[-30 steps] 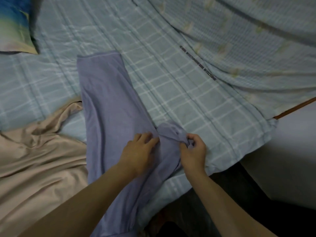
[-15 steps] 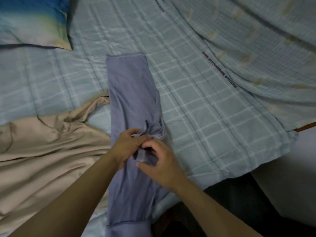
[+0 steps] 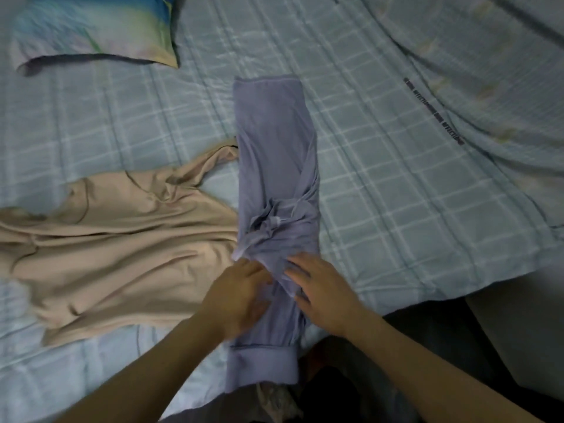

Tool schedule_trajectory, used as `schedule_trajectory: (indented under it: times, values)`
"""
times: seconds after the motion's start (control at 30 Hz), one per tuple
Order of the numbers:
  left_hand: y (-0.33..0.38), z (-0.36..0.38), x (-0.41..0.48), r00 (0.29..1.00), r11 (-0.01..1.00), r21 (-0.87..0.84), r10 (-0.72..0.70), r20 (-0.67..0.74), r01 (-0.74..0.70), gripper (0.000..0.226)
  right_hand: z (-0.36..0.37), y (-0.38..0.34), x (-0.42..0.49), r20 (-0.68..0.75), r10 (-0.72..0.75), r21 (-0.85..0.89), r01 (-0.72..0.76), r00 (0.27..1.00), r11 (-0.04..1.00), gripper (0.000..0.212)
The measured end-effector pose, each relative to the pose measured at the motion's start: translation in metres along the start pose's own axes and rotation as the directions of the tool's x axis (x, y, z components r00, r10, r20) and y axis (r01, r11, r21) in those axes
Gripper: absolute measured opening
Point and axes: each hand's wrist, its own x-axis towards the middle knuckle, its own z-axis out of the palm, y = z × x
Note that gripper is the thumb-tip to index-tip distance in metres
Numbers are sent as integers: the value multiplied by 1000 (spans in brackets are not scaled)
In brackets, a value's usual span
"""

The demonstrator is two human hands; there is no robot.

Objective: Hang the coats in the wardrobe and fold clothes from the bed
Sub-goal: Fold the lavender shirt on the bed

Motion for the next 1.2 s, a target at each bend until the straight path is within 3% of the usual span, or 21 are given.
schedule_trajectory:
  times: [0.17,0.4,0.53,0.63,0.77,0.9,0.97,1.1,1.2]
  values:
    - [19,18,-57,955,987,157,-7,296,-41,63,11,-16,-41,232,32,-48,-22,972,999,92]
    - [29,30,-93,932,966,259,-103,347,10,107,29,-39,-69,328,83,-221,-9,941,975,121]
    - [44,40,-104,951,948,316,-64,303,-37,87,51,-54,-79,348,198,-311,-87,916,947,122]
    - [41,49,-102,984,951,305,-4,179,-52,75,57,-65,-75,216,236,-327,-157,947,932,104]
    - [33,47,-100,993,969,235,49,103,-73,49,64,-67,-72,-34,134,-254,-138,990,957,65]
    - [18,38,-98,994,1000,10,-6,113,5,42,66,-62,-68,-66,22,-102,-29,998,994,58]
    - [12,35,-96,991,999,-42,0,132,6,43,62,-60,-66,4,20,-58,-19,1000,998,65]
    - [3,38,-101,945,976,102,155,288,-191,62,62,-52,-64,203,13,-133,14,979,991,103]
    - [1,49,-110,955,950,211,176,240,-229,58,74,-52,-68,249,32,-201,19,968,979,116]
